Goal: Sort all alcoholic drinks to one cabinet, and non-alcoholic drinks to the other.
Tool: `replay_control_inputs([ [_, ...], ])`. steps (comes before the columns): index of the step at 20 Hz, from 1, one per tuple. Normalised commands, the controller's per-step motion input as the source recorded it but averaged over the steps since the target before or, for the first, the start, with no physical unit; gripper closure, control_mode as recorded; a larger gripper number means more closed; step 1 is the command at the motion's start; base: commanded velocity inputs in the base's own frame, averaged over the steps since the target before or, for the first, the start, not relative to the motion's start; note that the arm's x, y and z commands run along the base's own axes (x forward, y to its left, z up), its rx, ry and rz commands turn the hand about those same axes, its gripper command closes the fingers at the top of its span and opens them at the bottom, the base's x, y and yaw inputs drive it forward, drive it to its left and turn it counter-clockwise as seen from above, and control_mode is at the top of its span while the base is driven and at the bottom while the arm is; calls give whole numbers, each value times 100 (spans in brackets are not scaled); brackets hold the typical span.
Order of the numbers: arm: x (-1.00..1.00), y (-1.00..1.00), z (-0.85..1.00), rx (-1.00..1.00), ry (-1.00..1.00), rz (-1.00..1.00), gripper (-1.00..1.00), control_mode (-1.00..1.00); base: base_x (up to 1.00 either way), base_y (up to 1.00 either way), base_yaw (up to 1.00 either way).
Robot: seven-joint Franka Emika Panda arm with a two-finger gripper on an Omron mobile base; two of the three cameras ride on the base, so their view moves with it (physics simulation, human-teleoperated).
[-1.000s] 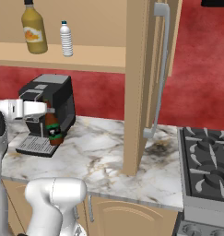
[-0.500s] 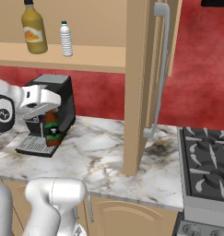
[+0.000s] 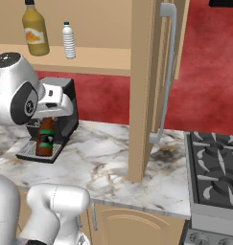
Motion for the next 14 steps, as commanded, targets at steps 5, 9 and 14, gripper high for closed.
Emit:
replay_control_inputs([
  [5, -16, -2, 0, 43, 1, 13, 100, -100, 0, 0, 0],
  [9, -9, -3, 0, 33, 0, 4, 100, -100, 0, 0, 0],
  [14, -3, -5, 0, 13, 0, 1, 100, -100, 0, 0, 0],
])
